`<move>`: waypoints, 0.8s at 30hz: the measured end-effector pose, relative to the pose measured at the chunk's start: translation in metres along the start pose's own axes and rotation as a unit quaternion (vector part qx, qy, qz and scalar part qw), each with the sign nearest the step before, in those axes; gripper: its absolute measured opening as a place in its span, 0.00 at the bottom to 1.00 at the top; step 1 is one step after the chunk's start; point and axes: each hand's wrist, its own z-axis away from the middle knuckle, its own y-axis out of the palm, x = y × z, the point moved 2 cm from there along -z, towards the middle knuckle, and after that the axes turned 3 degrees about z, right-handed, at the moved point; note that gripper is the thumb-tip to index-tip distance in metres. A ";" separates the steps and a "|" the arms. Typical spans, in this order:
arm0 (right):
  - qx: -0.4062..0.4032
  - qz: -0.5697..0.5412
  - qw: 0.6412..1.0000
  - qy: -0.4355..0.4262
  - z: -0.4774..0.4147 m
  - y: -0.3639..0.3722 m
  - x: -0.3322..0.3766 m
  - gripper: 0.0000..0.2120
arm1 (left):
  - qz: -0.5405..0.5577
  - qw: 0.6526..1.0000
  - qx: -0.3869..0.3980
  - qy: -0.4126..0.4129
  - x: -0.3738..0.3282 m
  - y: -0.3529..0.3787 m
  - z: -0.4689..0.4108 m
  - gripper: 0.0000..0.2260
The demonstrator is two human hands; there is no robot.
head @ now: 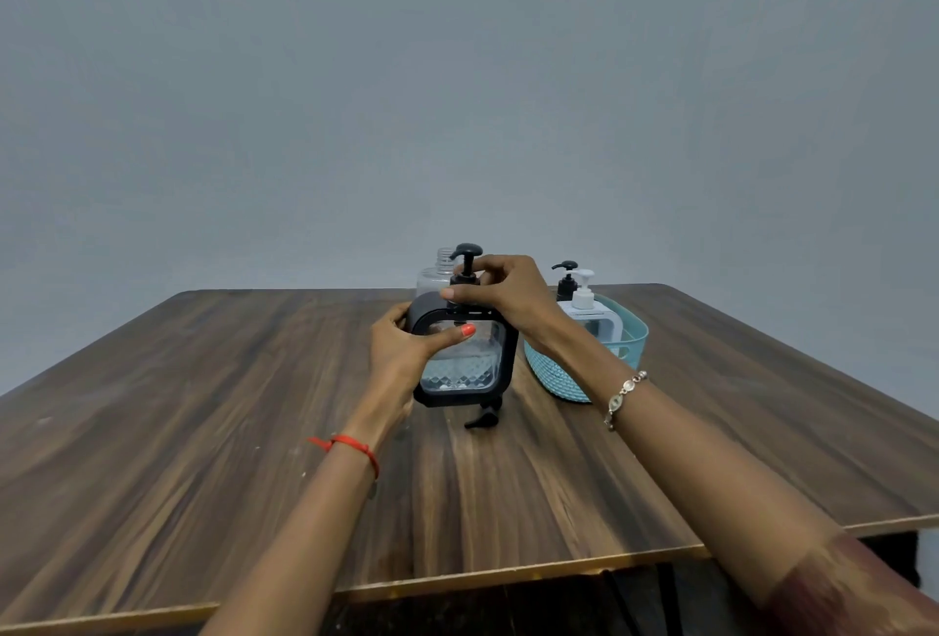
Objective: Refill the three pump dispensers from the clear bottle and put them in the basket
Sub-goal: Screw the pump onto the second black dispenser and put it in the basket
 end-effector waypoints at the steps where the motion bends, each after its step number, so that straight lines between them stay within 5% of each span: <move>1: -0.005 0.015 1.000 -0.007 0.001 0.001 0.001 0.12 | 0.002 1.000 0.000 0.001 0.001 0.001 0.000 0.22; 7: 0.054 -0.014 0.998 0.004 0.000 -0.006 0.003 0.05 | 0.012 1.000 -0.003 0.000 0.000 0.000 0.000 0.23; 18: -0.087 0.031 0.995 0.024 0.004 -0.002 0.000 0.08 | -0.004 0.999 -0.030 0.020 0.003 0.013 0.004 0.22; 24: -0.202 0.126 0.971 0.022 0.010 0.004 -0.004 0.19 | -0.040 0.996 -0.060 0.047 0.009 0.026 0.012 0.21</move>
